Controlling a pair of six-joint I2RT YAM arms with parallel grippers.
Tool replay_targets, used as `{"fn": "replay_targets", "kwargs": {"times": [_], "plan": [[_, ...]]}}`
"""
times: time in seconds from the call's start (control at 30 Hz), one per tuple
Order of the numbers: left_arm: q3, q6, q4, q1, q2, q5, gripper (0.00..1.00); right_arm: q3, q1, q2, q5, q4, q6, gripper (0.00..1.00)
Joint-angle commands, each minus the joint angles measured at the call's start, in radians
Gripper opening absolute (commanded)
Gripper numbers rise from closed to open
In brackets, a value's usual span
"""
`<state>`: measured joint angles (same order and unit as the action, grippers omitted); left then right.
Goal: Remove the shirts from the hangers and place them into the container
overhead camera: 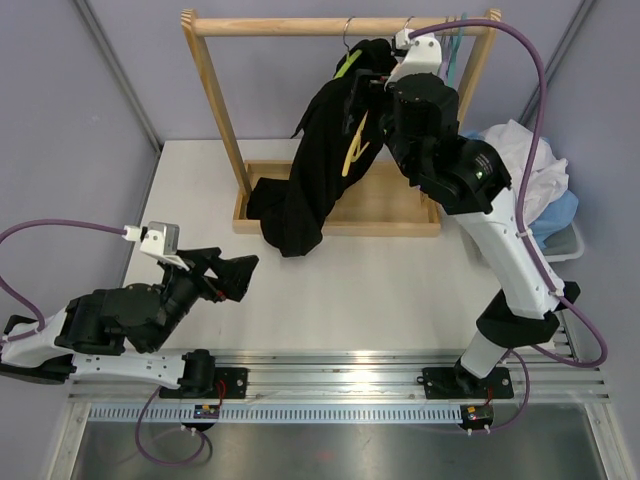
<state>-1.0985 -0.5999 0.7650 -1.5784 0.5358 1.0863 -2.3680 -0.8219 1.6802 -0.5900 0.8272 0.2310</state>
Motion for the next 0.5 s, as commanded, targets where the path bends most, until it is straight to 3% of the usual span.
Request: {"fn": "replay_targets", "kwargs": {"times": [0.0, 0.23, 0.47], "plan": [[-0.001, -0.003, -0.050, -0.002, 0.004, 0.038, 0.99, -0.111, -0.008, 0.054, 0.056, 0.001, 0.001, 0.78], [0.006, -0.029, -0.020, -0.002, -0.026, 0.037, 0.99, -0.259, -0.008, 0.208, 0.142, 0.033, 0.034, 0.81], [0.020, -0.034, -0.012, -0.002, -0.054, 0.037, 0.99, -0.286, -0.008, 0.274, 0.118, 0.035, 0.089, 0.81]]}}
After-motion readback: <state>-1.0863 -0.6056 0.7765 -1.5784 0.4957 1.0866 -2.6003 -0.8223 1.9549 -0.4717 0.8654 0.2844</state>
